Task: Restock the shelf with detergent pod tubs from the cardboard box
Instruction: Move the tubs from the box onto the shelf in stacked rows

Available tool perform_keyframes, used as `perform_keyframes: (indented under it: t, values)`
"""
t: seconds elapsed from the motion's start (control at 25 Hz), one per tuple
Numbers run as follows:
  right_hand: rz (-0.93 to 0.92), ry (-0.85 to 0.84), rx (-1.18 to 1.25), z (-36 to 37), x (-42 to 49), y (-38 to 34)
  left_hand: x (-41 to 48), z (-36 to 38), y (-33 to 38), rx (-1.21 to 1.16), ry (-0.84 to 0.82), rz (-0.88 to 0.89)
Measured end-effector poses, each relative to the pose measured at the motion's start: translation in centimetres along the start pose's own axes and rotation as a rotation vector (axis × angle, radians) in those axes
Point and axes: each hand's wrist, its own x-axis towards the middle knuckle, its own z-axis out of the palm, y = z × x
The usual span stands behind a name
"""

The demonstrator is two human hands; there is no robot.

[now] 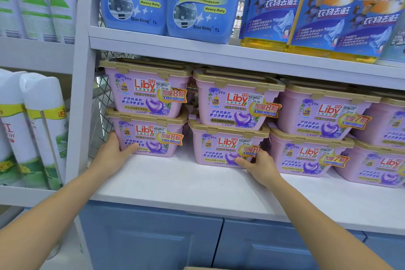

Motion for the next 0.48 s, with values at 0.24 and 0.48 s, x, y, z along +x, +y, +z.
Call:
perform_keyframes:
  t: [0.24,0.48]
  values:
    - [-0.013,0.027,0.053,0.2,-0.6,0.0,-0.3,0.2,0.2,-0.005,0.019,-0.027]
    - [-0.002,0.067,0.157,-0.9,-2.7,0.1,-3.0,0.3,2.1,0.147,0.224,0.021]
